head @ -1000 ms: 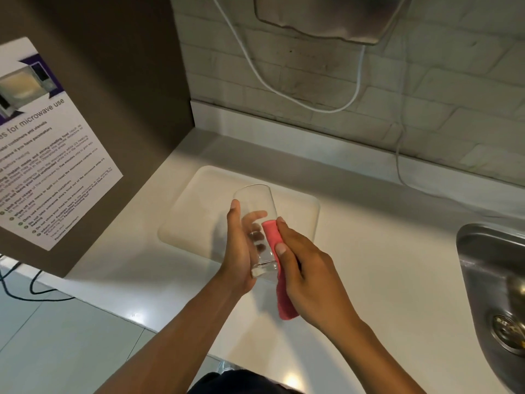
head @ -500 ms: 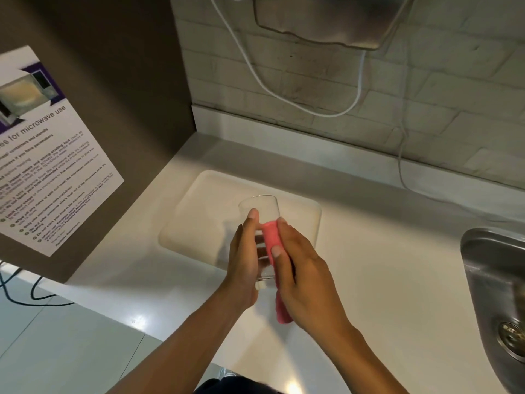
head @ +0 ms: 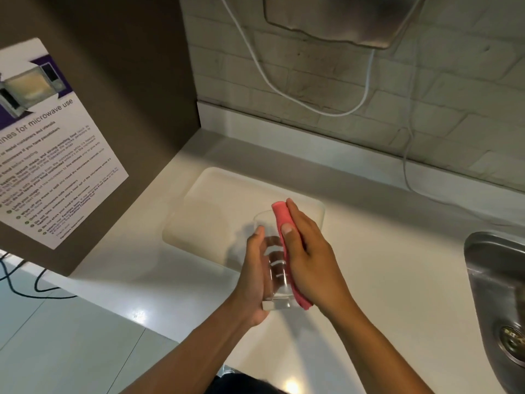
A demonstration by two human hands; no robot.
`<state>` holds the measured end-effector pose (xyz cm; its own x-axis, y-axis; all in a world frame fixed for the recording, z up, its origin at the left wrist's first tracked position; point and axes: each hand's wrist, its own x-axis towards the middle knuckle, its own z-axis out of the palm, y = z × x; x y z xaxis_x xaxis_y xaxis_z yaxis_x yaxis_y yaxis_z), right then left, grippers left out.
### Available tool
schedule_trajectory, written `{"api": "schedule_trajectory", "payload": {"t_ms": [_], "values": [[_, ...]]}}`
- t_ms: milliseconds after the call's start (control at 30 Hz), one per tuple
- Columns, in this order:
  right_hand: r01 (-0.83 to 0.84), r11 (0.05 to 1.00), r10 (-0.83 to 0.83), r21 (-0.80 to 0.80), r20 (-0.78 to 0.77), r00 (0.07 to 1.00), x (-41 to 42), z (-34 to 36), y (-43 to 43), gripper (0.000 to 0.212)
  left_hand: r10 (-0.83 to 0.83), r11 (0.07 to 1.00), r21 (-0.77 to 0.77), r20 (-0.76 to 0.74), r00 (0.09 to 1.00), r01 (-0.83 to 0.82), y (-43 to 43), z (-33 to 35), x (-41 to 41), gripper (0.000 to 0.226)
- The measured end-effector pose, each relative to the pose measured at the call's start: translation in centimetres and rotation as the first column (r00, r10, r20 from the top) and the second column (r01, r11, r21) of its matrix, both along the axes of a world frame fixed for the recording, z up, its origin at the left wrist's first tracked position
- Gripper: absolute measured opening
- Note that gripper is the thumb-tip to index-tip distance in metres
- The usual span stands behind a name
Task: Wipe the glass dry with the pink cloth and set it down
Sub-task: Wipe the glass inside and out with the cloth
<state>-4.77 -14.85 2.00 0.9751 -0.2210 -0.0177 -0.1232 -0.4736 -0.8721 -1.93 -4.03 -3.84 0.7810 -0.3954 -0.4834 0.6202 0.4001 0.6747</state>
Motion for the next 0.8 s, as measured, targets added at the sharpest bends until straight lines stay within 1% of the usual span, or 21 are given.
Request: {"api": "schedule_trajectory", "payload": {"t_ms": [67,133,167,233,300,333,400,467,533,567,633,700,767,800], "values": [[-0.012,0.999,0.014,-0.053,0.035,0.999,0.1,0.3,0.5,0.048,0.028,1.000,0.003,-0.012,1.000,-0.028,-0.2,0.1,0.0,0.063],[-0.070,0.989,0.079,-0.129,0.066,0.995,-1.0,0.1,1.0,0.047,0.037,0.999,-0.010,0.013,0.999,-0.037,0.1,0.2,0.7,0.064],[-0.085,0.986,0.095,-0.141,0.064,0.993,-1.6,-0.1,1.0,0.046,0.044,0.999,-0.015,0.024,0.999,-0.043,0.3,0.3,1.1,0.065],[-0.084,0.992,0.088,-0.096,0.033,0.996,-1.9,0.0,0.4,0.046,0.034,0.999,-0.028,0.012,0.999,-0.033,0.6,0.6,1.5,0.072],[-0.039,0.999,0.038,-0.009,-0.040,0.998,-0.4,0.6,-0.4,0.048,0.014,1.000,-0.027,-0.004,1.000,-0.014,0.4,0.7,1.3,0.080],[-0.005,1.000,0.006,0.009,-0.065,0.998,0.5,1.1,-0.8,0.049,0.004,1.000,-0.015,-0.005,1.000,-0.004,0.1,0.8,1.1,0.081],[0.021,1.000,-0.021,-0.003,-0.007,1.000,1.4,2.0,-0.8,0.048,0.010,1.000,-0.011,-0.009,1.000,-0.010,-0.3,1.2,1.1,0.077],[-0.053,0.996,0.057,-0.071,0.060,0.997,0.6,2.5,0.3,0.049,0.046,0.999,-0.019,0.000,0.999,-0.046,-0.3,1.4,1.7,0.067],[-0.135,0.976,0.148,-0.169,0.068,0.987,-1.2,1.9,1.0,0.051,0.061,0.998,-0.035,0.011,0.998,-0.061,0.1,1.3,2.5,0.063],[-0.140,0.974,0.153,-0.177,0.066,0.986,-1.8,1.5,0.9,0.052,0.056,0.998,-0.037,0.012,0.998,-0.055,0.4,1.2,2.7,0.063],[-0.094,0.992,0.096,-0.082,0.018,0.995,-1.3,1.2,0.2,0.050,0.033,0.999,-0.020,0.006,0.999,-0.033,0.5,0.8,2.2,0.072],[0.006,1.000,-0.005,0.012,-0.063,0.998,0.2,1.4,-0.6,0.049,0.006,1.000,0.018,-0.009,1.000,-0.005,0.2,0.9,1.3,0.086],[0.042,0.999,-0.041,0.002,-0.043,0.998,0.8,1.6,-0.4,0.050,0.011,0.999,0.047,-0.011,1.000,-0.011,0.0,1.4,0.9,0.087],[0.019,0.999,-0.020,-0.034,-0.009,1.000,0.4,1.5,0.2,0.050,0.024,0.998,0.057,0.000,1.000,-0.024,0.0,1.6,1.1,0.084]]}}
